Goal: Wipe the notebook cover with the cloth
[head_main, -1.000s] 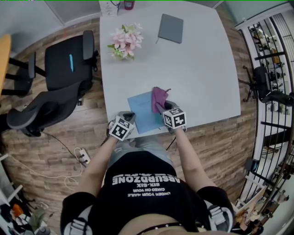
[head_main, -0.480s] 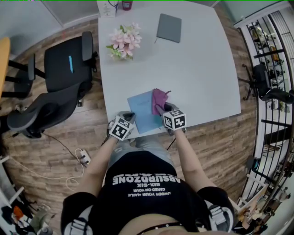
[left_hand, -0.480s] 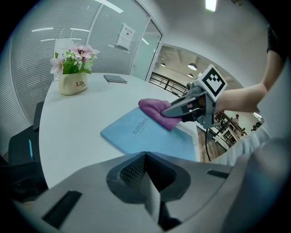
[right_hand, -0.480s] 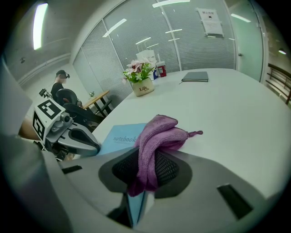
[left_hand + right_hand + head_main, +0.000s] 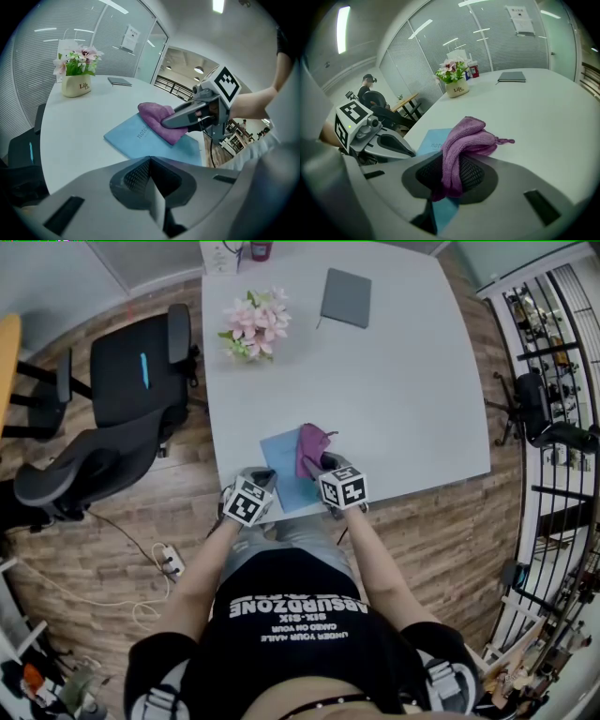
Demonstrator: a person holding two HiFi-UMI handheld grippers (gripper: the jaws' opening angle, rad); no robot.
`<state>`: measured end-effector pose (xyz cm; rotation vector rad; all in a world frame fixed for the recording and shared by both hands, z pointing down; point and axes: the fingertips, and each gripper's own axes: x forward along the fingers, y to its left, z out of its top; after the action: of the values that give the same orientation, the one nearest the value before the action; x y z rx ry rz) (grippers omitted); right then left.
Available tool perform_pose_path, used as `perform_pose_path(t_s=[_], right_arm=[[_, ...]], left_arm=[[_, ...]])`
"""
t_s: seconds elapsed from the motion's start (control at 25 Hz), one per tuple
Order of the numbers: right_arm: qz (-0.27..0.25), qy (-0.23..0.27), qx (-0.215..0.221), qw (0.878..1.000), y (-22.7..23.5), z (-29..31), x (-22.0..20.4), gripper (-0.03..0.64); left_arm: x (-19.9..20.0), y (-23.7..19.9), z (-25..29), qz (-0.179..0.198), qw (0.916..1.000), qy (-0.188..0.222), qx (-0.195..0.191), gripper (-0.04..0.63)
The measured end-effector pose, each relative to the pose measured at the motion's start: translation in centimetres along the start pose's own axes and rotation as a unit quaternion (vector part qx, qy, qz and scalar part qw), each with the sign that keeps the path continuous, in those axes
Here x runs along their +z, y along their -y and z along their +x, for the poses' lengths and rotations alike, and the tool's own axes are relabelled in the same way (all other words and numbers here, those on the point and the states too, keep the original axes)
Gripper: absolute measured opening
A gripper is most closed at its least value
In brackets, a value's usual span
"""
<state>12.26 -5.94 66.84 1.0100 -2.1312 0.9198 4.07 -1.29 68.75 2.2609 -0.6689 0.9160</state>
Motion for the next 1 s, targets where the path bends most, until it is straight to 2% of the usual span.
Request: perform_pose_path(t_s=[0.56,1.0], right_arm=[[-0.058,-0.016,0.041,0.997,-6.1,3.1,0.3,0.091],[-0.044,-0.019,0.046,0.998,-6.2,2.7,-0.1,0.091]], left_arm=[[-0.1,0.0,-0.1,-0.016,0.9997,0.015,-0.007,0.017],[0.0,-0.2,-0.1,-0.015,0.9996,0.017,-0.019,0.017]])
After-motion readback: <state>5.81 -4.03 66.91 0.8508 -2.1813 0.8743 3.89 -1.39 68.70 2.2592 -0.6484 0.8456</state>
